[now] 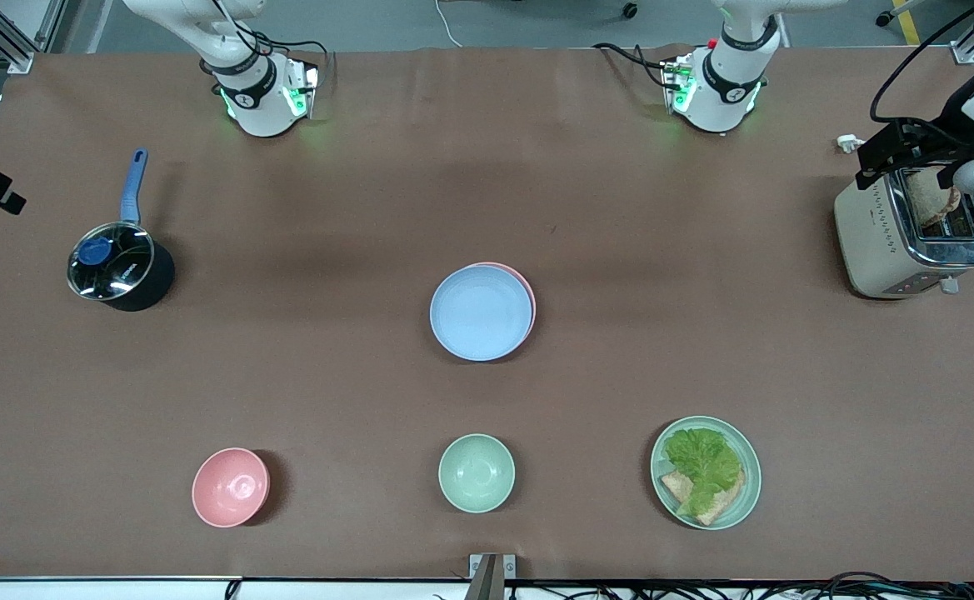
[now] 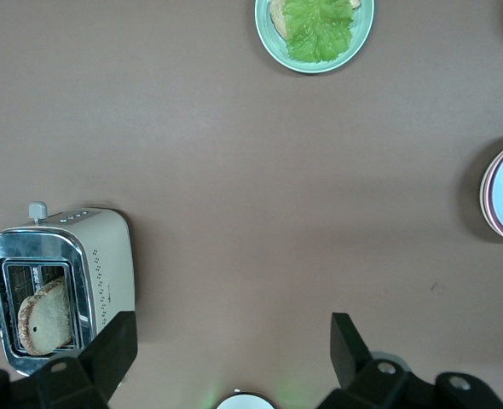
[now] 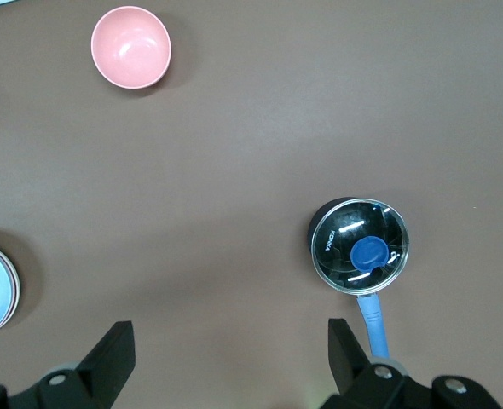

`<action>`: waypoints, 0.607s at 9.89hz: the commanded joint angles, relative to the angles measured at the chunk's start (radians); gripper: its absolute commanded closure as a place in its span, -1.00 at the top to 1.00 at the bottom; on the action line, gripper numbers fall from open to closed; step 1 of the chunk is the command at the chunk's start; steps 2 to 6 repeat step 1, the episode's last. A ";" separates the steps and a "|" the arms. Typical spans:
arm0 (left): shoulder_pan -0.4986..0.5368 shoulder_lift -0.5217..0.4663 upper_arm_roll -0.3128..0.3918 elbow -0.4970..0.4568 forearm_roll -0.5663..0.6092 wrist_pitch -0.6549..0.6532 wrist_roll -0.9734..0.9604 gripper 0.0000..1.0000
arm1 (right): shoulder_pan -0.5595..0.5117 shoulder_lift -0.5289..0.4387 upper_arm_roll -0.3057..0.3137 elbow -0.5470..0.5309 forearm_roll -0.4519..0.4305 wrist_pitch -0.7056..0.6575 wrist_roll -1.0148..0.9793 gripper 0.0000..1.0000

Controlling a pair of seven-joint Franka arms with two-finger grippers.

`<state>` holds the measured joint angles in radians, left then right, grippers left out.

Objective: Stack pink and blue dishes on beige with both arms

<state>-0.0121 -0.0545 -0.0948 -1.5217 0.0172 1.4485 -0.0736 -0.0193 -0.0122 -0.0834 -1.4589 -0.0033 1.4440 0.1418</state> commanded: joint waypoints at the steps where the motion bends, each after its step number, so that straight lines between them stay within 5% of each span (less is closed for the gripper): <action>1: 0.003 0.027 -0.005 0.018 0.009 -0.010 0.009 1.00 | -0.005 0.001 0.004 0.008 0.013 -0.010 -0.011 1.00; 6: 0.003 0.027 -0.005 0.018 0.009 -0.010 0.009 1.00 | -0.005 0.001 0.004 0.008 0.013 -0.010 -0.011 1.00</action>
